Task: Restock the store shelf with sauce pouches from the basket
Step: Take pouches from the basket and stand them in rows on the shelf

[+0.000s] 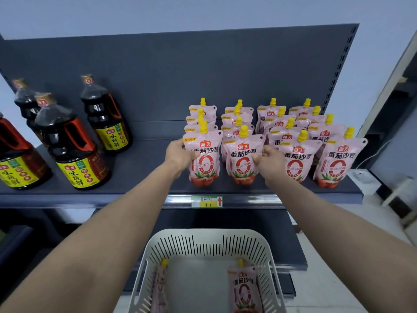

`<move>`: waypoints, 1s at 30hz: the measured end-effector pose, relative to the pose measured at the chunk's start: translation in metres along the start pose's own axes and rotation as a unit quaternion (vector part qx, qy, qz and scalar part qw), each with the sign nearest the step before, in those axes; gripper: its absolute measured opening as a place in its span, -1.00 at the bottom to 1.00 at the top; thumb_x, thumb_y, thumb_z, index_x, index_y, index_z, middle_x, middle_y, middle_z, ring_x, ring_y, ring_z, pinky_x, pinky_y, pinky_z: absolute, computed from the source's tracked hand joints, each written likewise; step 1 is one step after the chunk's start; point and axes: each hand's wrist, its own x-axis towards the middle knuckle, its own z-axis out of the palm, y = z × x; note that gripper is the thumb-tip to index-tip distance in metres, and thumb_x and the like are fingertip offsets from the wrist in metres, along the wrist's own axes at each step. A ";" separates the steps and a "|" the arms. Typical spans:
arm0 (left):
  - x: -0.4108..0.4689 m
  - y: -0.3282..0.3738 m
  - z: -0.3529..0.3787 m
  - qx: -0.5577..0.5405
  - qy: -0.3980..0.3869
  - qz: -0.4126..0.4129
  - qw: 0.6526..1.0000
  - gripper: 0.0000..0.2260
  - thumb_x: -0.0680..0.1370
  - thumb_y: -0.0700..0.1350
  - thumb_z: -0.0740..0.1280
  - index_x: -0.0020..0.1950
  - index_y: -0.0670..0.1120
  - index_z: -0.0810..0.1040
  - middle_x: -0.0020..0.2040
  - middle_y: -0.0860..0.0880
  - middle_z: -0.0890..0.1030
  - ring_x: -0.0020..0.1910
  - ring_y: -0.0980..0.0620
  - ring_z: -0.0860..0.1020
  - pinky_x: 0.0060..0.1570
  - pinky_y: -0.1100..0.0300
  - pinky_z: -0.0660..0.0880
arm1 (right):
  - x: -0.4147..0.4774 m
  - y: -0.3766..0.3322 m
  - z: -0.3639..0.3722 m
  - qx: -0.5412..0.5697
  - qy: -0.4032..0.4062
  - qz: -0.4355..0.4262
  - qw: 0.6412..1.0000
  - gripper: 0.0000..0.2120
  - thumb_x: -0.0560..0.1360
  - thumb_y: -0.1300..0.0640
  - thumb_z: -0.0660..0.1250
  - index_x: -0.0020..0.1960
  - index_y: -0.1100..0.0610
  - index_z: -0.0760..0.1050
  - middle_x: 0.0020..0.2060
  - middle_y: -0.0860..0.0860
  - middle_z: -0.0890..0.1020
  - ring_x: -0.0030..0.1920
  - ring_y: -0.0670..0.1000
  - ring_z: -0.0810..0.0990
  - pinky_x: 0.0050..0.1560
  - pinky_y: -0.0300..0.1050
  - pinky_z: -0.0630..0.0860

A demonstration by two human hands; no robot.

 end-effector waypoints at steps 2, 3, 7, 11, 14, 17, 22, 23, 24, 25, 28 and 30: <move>0.006 -0.004 0.002 0.000 -0.008 -0.003 1.000 -0.82 0.47 -0.33 0.38 0.04 -0.17 0.57 0.14 -0.20 0.64 0.10 -0.20 0.62 0.08 -0.18 0.56 | 0.009 0.008 0.002 -0.018 0.007 0.011 1.000 -0.91 0.52 0.30 0.28 -0.05 0.35 0.47 -0.03 0.34 0.60 -0.09 0.14 0.59 0.07 0.23 0.58; 0.009 -0.007 0.003 0.000 -0.011 -0.005 1.000 -0.82 0.47 -0.33 0.38 0.04 -0.17 0.57 0.13 -0.20 0.64 0.09 -0.20 0.62 0.07 -0.17 0.56 | 0.014 0.014 0.004 -0.027 0.011 0.019 0.999 -0.87 0.51 0.30 0.29 -0.04 0.39 0.44 0.01 0.39 0.58 -0.11 0.15 0.59 0.06 0.29 0.56; 0.017 -0.017 0.006 0.004 -0.018 -0.023 1.000 -0.78 0.47 -0.33 0.37 0.10 -0.18 0.57 0.13 -0.18 0.64 0.08 -0.17 0.63 0.02 -0.07 0.59 | 0.022 0.028 0.008 -0.026 0.025 0.044 0.998 -0.88 0.50 0.31 0.28 -0.10 0.40 0.43 -0.03 0.41 0.56 -0.15 0.07 0.47 0.09 0.21 0.57; 0.027 -0.023 0.004 -0.003 -0.030 -0.032 0.999 -0.77 0.47 -0.34 0.36 0.11 -0.17 0.56 0.15 -0.18 0.63 0.11 -0.17 0.61 0.06 -0.08 0.57 | 0.028 0.029 0.010 -0.029 0.022 0.049 0.998 -0.90 0.51 0.26 0.29 -0.14 0.30 0.45 -0.17 0.28 0.57 -0.14 0.07 0.49 0.08 0.22 0.55; 0.032 -0.023 0.002 0.008 -0.064 -0.040 0.997 -0.74 0.47 -0.35 0.36 0.14 -0.19 0.55 0.16 -0.19 0.62 0.14 -0.18 0.59 0.11 -0.11 0.54 | 0.025 0.019 0.012 -0.019 0.010 0.064 0.998 -0.94 0.52 0.31 0.25 -0.09 0.19 0.48 -0.23 0.04 0.57 -0.09 0.05 0.54 -0.12 -0.03 0.57; 0.033 -0.026 -0.003 0.021 -0.094 -0.039 0.995 -0.73 0.46 -0.35 0.36 0.15 -0.21 0.55 0.17 -0.20 0.62 0.16 -0.20 0.58 0.12 -0.09 0.53 | 0.018 0.015 0.013 -0.022 -0.024 0.071 0.997 -0.81 0.49 0.37 0.25 0.07 0.20 0.49 -0.08 0.05 0.59 0.00 0.05 0.54 -0.10 -0.10 0.50; 0.033 -0.034 -0.003 0.024 -0.095 -0.025 0.995 -0.72 0.47 -0.37 0.35 0.18 -0.24 0.56 0.19 -0.22 0.60 0.18 -0.21 0.57 0.10 -0.05 0.53 | 0.012 0.017 0.012 -0.037 -0.022 0.058 0.997 -0.73 0.47 0.31 0.35 0.17 0.26 0.52 0.08 0.15 0.64 0.11 0.12 0.59 0.01 -0.05 0.55; 0.033 -0.034 -0.003 0.024 -0.087 -0.020 0.996 -0.72 0.47 -0.38 0.35 0.17 -0.25 0.56 0.18 -0.23 0.61 0.17 -0.20 0.57 0.08 -0.03 0.53 | 0.011 0.018 0.013 -0.035 -0.017 0.057 0.998 -0.74 0.47 0.30 0.36 0.15 0.25 0.53 0.10 0.16 0.64 0.12 0.14 0.60 0.03 -0.03 0.56; 0.034 -0.034 -0.003 0.027 -0.077 -0.016 0.997 -0.72 0.47 -0.38 0.34 0.17 -0.25 0.56 0.18 -0.22 0.61 0.17 -0.20 0.57 0.06 -0.01 0.53 | 0.011 0.018 0.014 -0.033 -0.010 0.059 0.998 -0.75 0.46 0.29 0.37 0.14 0.25 0.54 0.09 0.16 0.65 0.12 0.15 0.61 0.04 -0.02 0.57; 0.035 -0.034 -0.003 0.030 -0.069 -0.012 0.997 -0.73 0.47 -0.39 0.34 0.17 -0.25 0.57 0.17 -0.23 0.61 0.16 -0.19 0.58 0.05 0.00 0.54 | 0.011 0.019 0.016 -0.033 -0.005 0.061 0.998 -0.76 0.46 0.29 0.38 0.13 0.24 0.55 0.09 0.16 0.65 0.12 0.15 0.62 0.03 -0.02 0.57; 0.035 -0.032 -0.003 0.040 -0.059 -0.011 0.997 -0.73 0.47 -0.39 0.34 0.16 -0.26 0.57 0.17 -0.23 0.61 0.16 -0.19 0.58 0.03 0.01 0.53 | 0.011 0.018 0.017 -0.032 -0.006 0.064 0.997 -0.76 0.47 0.30 0.37 0.14 0.24 0.54 0.11 0.15 0.65 0.07 0.09 0.61 -0.03 -0.08 0.54; 0.034 -0.032 -0.003 0.037 -0.061 -0.014 0.997 -0.72 0.47 -0.39 0.34 0.17 -0.27 0.56 0.17 -0.23 0.61 0.16 -0.19 0.58 0.00 0.03 0.52 | 0.010 0.017 0.017 -0.044 -0.011 0.062 0.997 -0.74 0.49 0.29 0.34 0.18 0.23 0.52 0.15 0.14 0.63 0.12 0.10 0.59 -0.05 -0.12 0.51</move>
